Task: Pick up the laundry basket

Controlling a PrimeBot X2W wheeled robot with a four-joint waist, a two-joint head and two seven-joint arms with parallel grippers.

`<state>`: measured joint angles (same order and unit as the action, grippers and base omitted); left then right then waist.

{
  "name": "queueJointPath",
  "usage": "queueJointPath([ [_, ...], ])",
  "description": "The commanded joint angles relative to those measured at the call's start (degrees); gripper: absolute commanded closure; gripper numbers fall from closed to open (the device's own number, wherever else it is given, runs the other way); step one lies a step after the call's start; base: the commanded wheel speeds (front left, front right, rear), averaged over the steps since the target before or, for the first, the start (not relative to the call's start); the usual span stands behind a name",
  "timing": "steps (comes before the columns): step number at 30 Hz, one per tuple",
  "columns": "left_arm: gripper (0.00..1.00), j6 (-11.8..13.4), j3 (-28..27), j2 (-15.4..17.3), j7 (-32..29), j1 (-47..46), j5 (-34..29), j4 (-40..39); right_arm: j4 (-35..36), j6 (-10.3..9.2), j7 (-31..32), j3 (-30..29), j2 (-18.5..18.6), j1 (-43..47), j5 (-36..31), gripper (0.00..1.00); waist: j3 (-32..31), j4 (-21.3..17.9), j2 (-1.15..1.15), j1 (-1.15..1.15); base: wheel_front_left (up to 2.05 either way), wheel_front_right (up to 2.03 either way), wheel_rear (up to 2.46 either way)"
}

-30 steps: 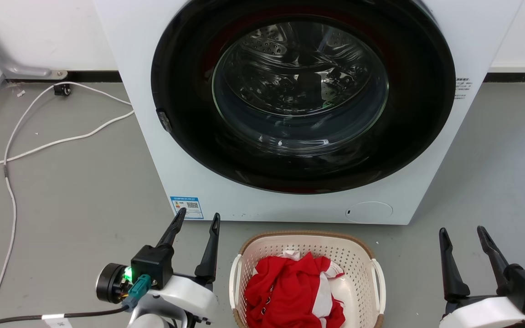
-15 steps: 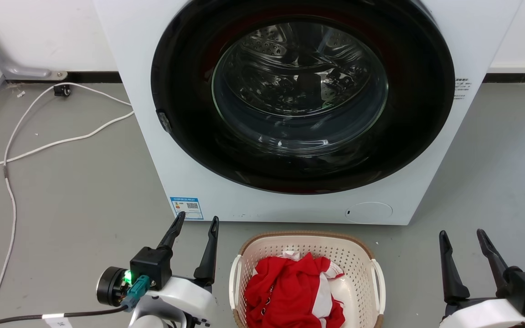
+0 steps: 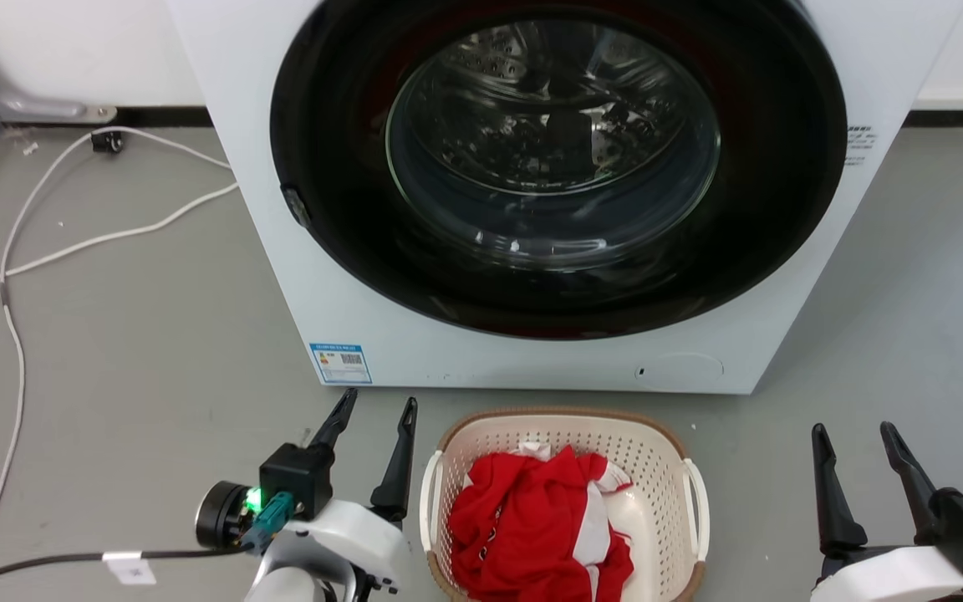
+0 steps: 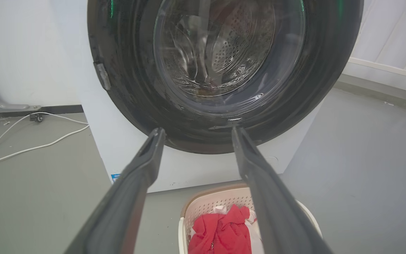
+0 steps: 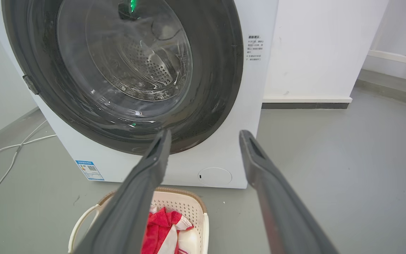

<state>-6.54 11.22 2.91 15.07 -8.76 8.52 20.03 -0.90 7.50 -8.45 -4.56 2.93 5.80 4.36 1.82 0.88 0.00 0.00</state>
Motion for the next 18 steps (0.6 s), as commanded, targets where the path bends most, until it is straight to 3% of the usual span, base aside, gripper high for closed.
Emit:
queueJointPath([
  [1, 0.0, -0.09, 0.52, -0.04, 0.14, -1.4, 0.25, 1.21, -0.53, -0.02, 0.03, -0.39, -0.06, -0.95, 0.95, 0.0, 1.59, -0.31, 0.0, 0.0, 0.0, 0.0, 0.0],
  [18, 0.0, -0.91, 4.89, 0.8, -1.27, -17.92, 6.04, 24.26, -19.65, -0.02, -3.44, 0.7, -0.05, -14.09, 1.82, 0.0, 20.75, -3.4, 0.0, 0.0, 0.0, 0.0, 0.0],
])
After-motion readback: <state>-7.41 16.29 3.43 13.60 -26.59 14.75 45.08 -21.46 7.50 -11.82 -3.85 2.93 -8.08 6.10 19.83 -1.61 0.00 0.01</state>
